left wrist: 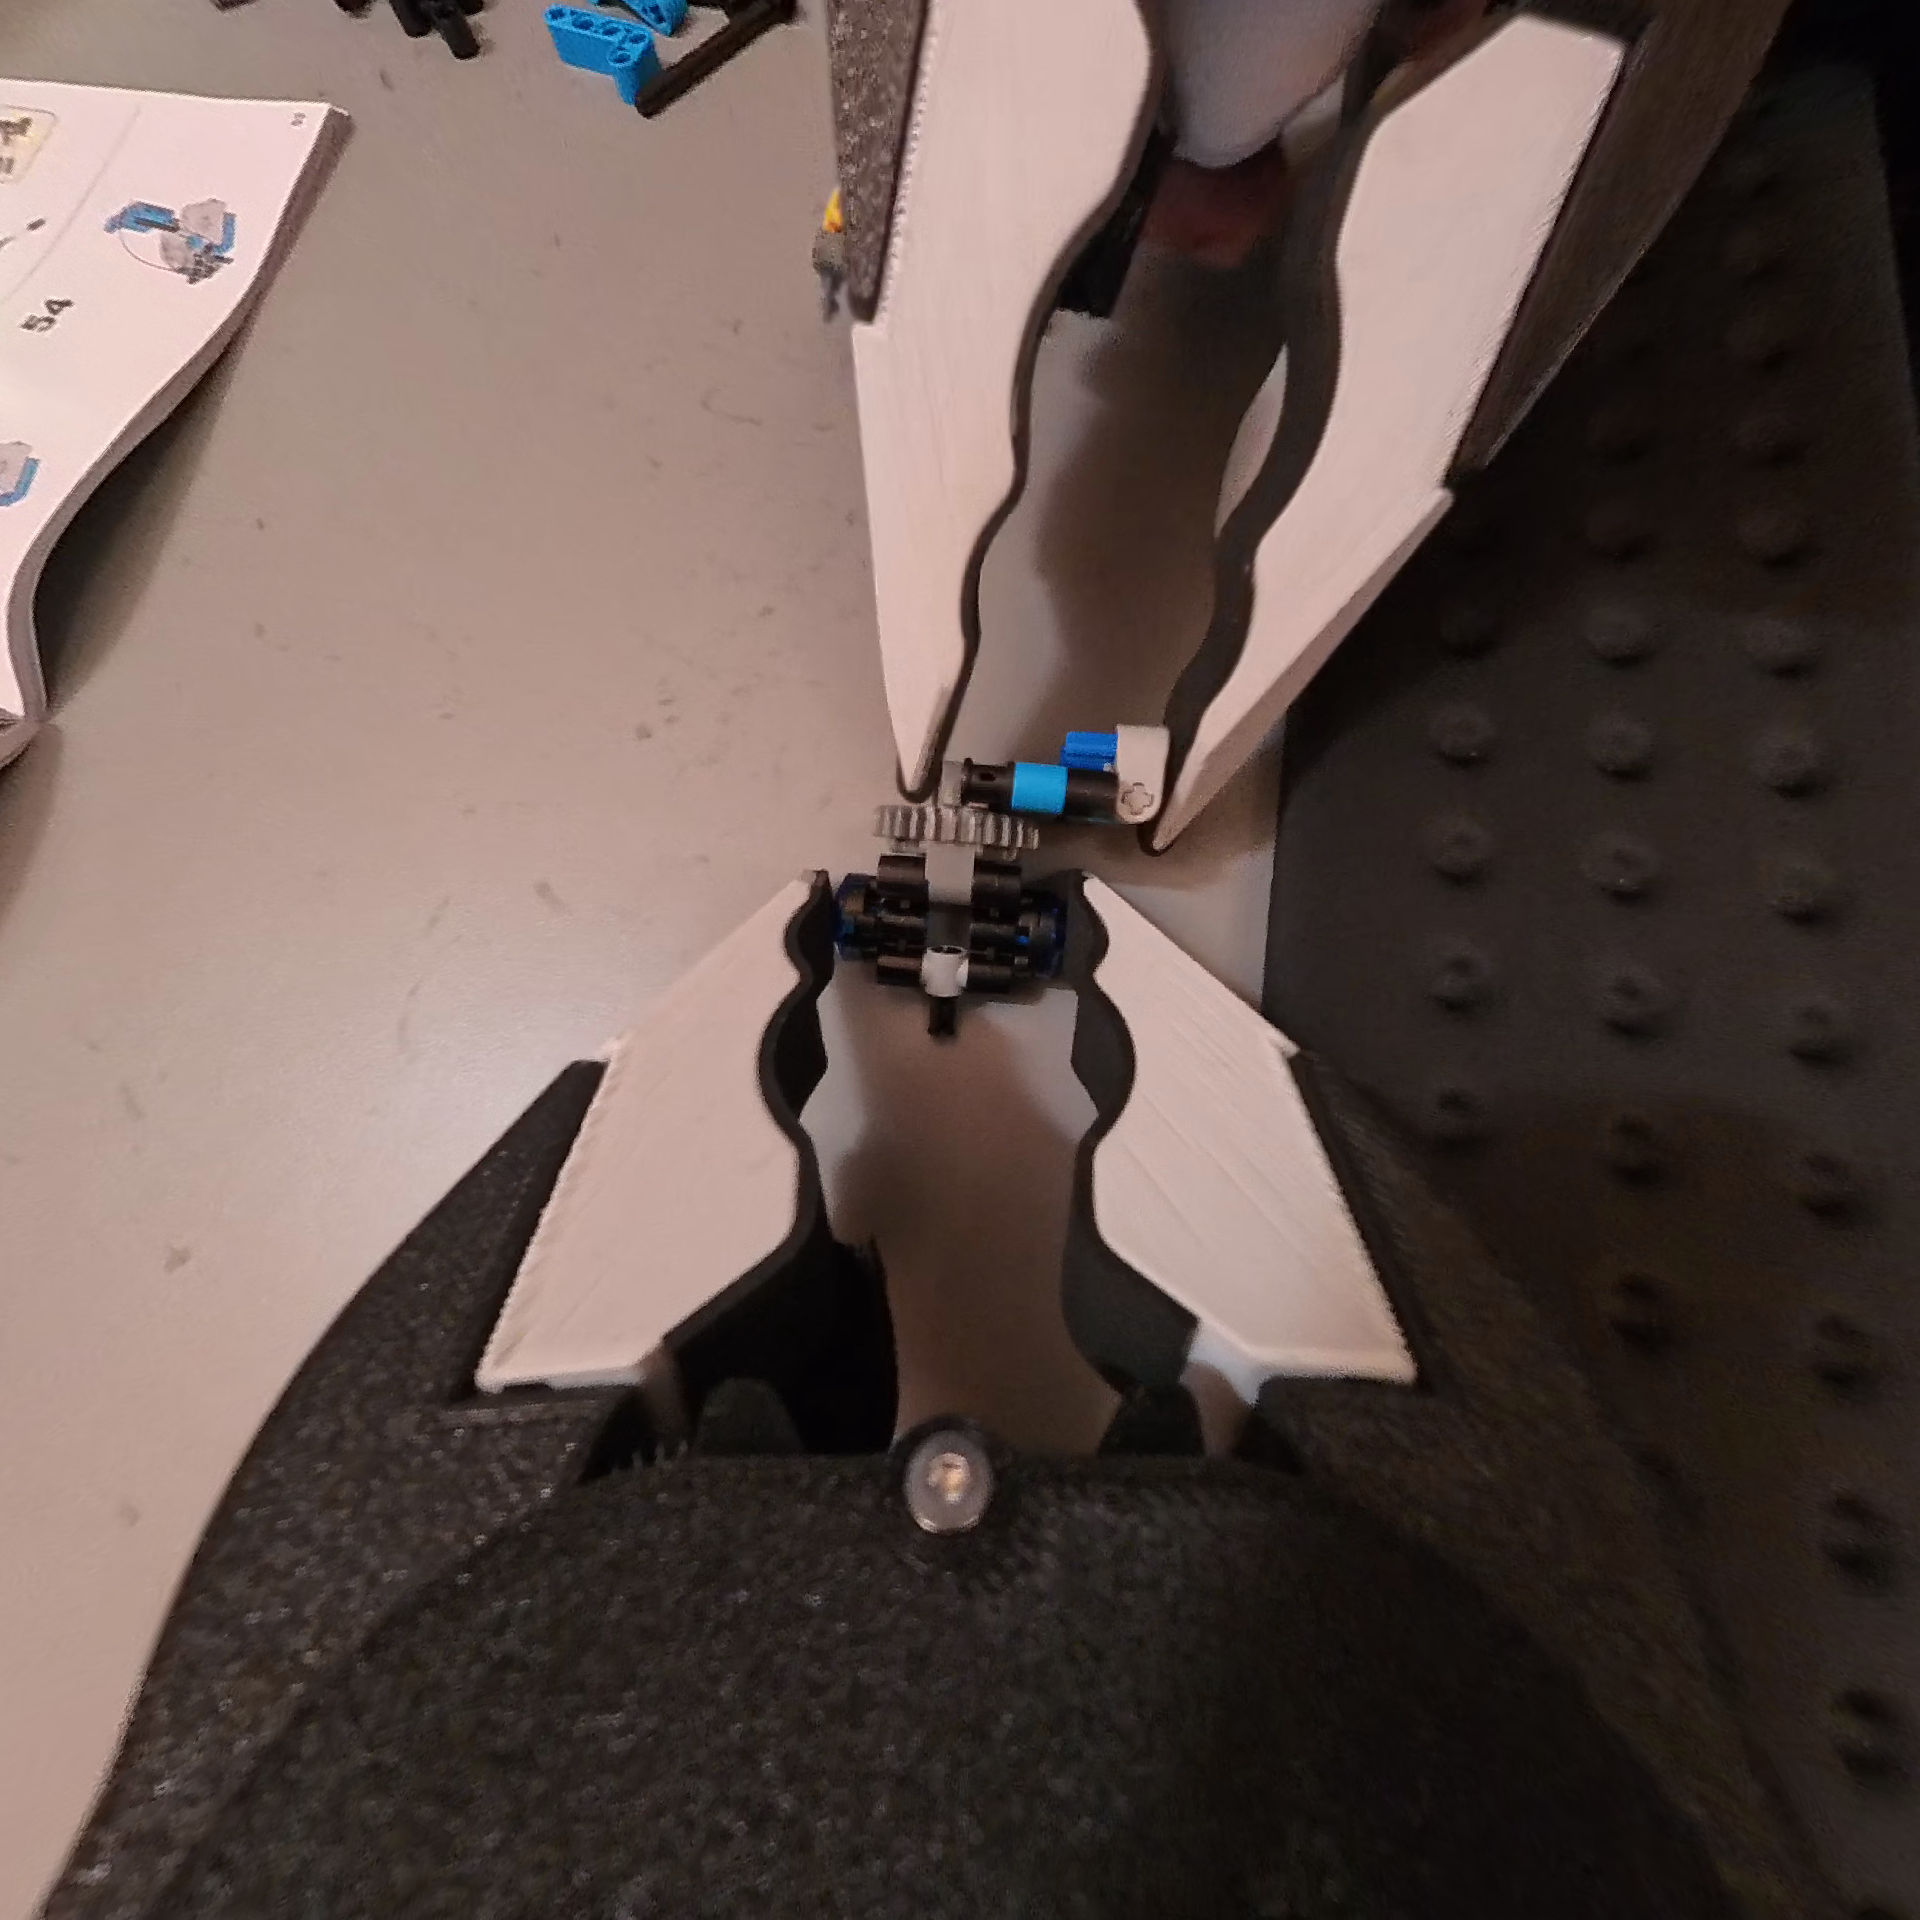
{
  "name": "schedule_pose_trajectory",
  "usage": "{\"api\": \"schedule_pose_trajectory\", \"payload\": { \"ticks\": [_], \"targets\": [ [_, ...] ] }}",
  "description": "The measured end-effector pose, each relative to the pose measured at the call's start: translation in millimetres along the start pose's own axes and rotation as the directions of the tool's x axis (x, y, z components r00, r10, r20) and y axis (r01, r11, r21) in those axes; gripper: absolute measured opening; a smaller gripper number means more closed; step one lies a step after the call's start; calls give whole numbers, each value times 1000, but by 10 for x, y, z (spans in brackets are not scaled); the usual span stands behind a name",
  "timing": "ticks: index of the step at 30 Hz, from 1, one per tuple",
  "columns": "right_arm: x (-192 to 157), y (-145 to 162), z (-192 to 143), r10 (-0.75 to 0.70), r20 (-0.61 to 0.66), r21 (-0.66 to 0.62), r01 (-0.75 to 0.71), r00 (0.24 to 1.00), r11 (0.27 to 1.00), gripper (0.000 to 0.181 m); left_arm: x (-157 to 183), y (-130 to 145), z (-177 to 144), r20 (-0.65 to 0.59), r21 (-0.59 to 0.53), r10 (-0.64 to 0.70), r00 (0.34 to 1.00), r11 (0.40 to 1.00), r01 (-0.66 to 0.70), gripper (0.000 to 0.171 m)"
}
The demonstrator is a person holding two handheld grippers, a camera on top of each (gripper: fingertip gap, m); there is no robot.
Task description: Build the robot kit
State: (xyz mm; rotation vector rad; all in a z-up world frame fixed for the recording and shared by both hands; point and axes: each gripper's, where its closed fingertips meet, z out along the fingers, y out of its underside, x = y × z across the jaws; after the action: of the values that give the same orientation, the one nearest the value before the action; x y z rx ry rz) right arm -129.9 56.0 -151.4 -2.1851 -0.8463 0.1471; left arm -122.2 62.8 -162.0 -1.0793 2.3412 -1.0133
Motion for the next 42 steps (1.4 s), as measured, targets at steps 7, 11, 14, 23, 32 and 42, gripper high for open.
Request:
{"api": "schedule_pose_trajectory", "payload": {
  "ticks": [7,11,14,23,32,42],
  "targets": [
    [-14,55,8,10,21,-11,-10,1000,1000,57,87,6,-7,-77,-2,-11,997,1000,11,45],
    [-60,122,-8,-6,42,-35,8,999,999,53,86,7,-6,-76,-2,-11,997,1000,11,45],
    [-103,106,21,34,85,-32,-32,996,999,51,85,7,-6,-75,-2,-10,997,1000,10,45],
    [-111,103,61,108,112,-41,-104,988,994,40,88,9,-10,-84,-3,-31,996,1000,31,45],
    [-109,83,47,-43,81,-18,44,996,999,31,163,-9,-41,-174,3,-93,980,995,95,44],
    [-112,77,28,7,75,8,-8,997,1000,34,163,-3,-31,-139,4,-55,989,998,56,45]
  ]
}}
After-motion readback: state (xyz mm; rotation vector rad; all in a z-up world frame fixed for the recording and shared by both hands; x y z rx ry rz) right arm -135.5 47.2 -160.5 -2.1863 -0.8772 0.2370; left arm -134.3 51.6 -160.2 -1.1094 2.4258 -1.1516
